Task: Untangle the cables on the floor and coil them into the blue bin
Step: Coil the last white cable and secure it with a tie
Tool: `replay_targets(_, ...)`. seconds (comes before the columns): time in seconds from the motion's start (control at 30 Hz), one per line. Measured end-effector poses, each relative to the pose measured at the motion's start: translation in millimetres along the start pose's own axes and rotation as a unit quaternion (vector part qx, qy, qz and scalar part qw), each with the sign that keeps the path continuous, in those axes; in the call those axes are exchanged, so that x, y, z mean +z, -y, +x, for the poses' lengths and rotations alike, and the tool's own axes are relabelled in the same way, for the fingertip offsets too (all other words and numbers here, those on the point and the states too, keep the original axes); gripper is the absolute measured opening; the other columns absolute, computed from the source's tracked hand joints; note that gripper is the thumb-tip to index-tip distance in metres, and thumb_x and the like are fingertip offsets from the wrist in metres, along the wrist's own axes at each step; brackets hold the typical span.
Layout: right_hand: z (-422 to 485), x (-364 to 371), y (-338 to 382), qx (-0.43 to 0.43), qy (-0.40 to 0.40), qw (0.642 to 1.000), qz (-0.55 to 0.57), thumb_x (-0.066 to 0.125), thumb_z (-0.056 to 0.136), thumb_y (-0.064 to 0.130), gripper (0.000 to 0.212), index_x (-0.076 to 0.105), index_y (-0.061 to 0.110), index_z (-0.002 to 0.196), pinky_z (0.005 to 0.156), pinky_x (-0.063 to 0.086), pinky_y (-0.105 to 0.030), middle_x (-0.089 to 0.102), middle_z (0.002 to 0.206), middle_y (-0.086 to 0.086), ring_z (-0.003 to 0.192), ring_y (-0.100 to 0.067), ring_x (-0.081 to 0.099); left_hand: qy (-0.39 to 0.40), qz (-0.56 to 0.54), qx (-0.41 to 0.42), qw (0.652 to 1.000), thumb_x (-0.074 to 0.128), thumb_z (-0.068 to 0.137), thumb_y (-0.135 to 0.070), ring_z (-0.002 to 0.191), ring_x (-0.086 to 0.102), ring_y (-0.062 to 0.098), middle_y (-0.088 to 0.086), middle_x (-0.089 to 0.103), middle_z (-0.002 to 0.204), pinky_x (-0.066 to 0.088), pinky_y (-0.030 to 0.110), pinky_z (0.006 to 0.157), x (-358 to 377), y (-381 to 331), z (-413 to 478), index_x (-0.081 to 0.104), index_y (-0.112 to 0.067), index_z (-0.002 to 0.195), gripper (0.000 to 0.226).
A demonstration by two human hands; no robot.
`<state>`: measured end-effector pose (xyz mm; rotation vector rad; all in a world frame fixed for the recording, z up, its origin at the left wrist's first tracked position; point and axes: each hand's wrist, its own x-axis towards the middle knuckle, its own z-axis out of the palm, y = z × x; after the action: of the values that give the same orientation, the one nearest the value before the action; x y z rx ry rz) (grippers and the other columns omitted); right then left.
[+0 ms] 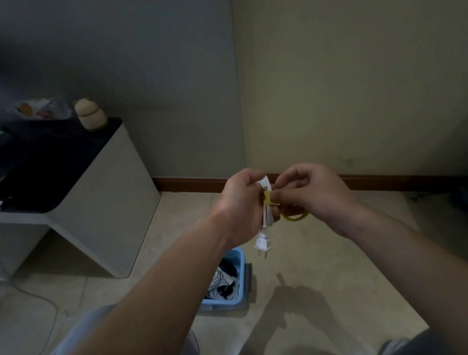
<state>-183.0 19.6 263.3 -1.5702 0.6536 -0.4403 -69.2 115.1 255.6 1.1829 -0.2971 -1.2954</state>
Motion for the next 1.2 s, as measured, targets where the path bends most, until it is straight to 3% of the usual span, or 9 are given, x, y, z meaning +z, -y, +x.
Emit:
replay_targets(0.17,3.2,-6.1,-3.4,0.007,0.015,0.999,-0.039,0.082,0.075,0.003,0.018,0.068,0.006,0.087,0.049,0.049,-0.021,0.069,0.061,-0.002,0.054,-0.011,0.062,0.021,0.023,-0.007,0.999,0.034,0.092,-0.008,0.062,0.048,0.019,0.011,0.049,0.077,0.043,0.032,0.065,-3.3,1.0,-3.2,0.046,-0.003,0.096,0.014)
replay_targets(0.4,3.9,-7.8,-5.5,0.018,0.027,0.999,-0.014,0.082,0.076,0.004,0.018,0.070,0.009,0.087,0.050,0.047,-0.023,0.069,0.065,-0.003,0.055,-0.012,0.060,0.051,0.002,-0.013,0.999,0.039,0.079,-0.014,0.066,0.046,0.019,0.010,0.045,0.081,0.044,0.030,0.063,-4.9,-2.7,-4.0,0.035,-0.006,0.115,0.037)
replay_targets(0.57,6.4,-8.1,-8.4,0.021,0.022,1.000,-0.004,0.083,0.075,0.003,0.018,0.069,0.011,0.084,0.055,0.047,-0.027,0.069,0.065,-0.003,0.053,-0.011,0.059,0.046,0.015,-0.018,0.999,0.035,0.085,-0.006,0.064,0.048,0.019,0.010,0.048,0.080,0.044,0.030,0.064,-4.9,-0.7,-2.7,0.037,-0.005,0.112,0.027)
replay_targets(0.8,7.7,-8.6,-10.2,-0.004,0.016,0.999,-0.030,0.083,0.075,0.006,0.018,0.068,0.010,0.084,0.053,0.046,-0.023,0.068,0.062,0.000,0.056,-0.011,0.058,0.013,0.042,0.005,0.999,0.037,0.088,0.000,0.064,0.054,0.018,0.014,0.051,0.086,0.047,0.030,0.064,-6.1,2.6,1.5,0.044,0.002,0.117,0.029)
replay_targets(0.9,9.7,-9.0,-12.7,-0.040,0.000,0.997,-0.067,0.085,0.074,0.010,0.019,0.068,0.014,0.081,0.056,0.046,-0.022,0.067,0.061,0.007,0.058,-0.007,0.058,0.018,0.067,0.015,0.997,0.038,0.095,0.005,0.069,0.057,0.019,0.016,0.055,0.086,0.046,0.030,0.067,-7.6,0.7,2.1,0.052,0.006,0.096,0.014)
replay_targets(0.97,12.9,-9.6,-16.7,-0.063,-0.026,0.993,-0.099,0.088,0.071,0.015,0.022,0.068,0.018,0.078,0.059,0.046,-0.021,0.065,0.062,0.012,0.060,-0.003,0.057,0.022,0.092,0.021,0.995,0.039,0.099,0.005,0.071,0.060,0.018,0.014,0.059,0.083,0.049,0.027,0.067,-9.2,0.4,2.2,0.054,0.005,0.084,0.021)
replay_targets(1.1,18.0,-13.5,-21.1,-0.074,-0.059,0.986,-0.139,0.092,0.064,0.027,0.028,0.066,0.021,0.072,0.065,0.045,-0.032,0.062,0.068,0.008,0.066,-0.012,0.054,0.032,0.135,0.037,0.990,0.037,0.103,0.003,0.085,0.064,0.019,0.019,0.060,0.102,0.055,0.020,0.072,-12.2,3.8,4.0,0.048,0.021,0.122,0.029)
replay_targets(1.2,17.8,-12.6,-23.1,-0.071,-0.041,0.985,-0.153,0.089,0.069,0.026,0.018,0.072,0.020,0.073,0.072,0.054,-0.044,0.072,0.071,0.000,0.071,-0.022,0.066,0.034,0.157,0.054,0.986,0.035,0.103,0.004,0.105,0.063,0.028,0.030,0.057,0.123,0.058,0.022,0.078,-12.7,6.0,4.9,0.045,0.023,0.129,0.033)
